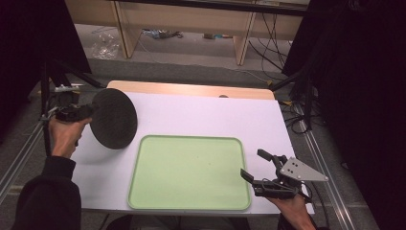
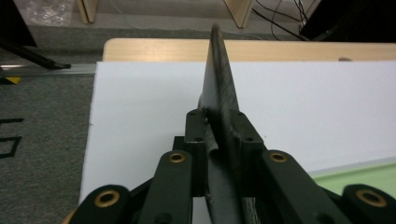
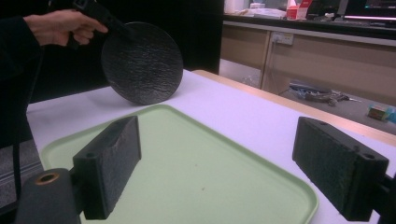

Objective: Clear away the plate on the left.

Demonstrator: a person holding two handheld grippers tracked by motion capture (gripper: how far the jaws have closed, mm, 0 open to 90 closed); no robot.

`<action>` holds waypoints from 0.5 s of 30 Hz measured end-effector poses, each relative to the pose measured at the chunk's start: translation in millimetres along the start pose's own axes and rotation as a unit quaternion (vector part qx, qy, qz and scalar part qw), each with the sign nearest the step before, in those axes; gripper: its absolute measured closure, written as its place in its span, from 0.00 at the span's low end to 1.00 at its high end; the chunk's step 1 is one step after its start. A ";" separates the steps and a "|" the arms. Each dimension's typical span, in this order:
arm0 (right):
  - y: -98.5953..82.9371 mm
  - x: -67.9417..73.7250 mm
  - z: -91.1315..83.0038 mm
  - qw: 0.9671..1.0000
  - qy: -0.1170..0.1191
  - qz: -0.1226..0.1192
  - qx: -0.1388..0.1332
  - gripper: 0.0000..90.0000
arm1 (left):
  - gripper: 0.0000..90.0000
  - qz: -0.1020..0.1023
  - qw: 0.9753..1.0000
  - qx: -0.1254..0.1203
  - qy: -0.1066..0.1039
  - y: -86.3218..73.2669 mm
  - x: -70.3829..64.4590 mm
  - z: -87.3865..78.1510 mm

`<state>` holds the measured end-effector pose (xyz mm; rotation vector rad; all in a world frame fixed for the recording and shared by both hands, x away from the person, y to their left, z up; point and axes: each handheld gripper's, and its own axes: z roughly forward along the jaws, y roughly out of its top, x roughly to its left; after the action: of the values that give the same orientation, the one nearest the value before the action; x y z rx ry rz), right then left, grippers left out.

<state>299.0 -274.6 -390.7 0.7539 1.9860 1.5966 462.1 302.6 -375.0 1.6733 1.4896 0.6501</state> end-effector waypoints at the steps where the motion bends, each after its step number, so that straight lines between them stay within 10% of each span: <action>1: 0.2 0.6 0.0 1.000 0.005 0.005 -0.003 0.18 | 0.90 0.002 1.000 0.009 0.019 2.1 -1.9 2.2; 15: 0.6 1.0 1.1 1.000 0.008 0.006 0.002 0.18 | 0.88 -0.064 0.997 0.044 -0.006 -9.9 23.3 4.3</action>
<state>299.1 -273.0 -390.4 0.7573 2.0003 1.6112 464.0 324.4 -388.4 1.6287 1.6220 0.5129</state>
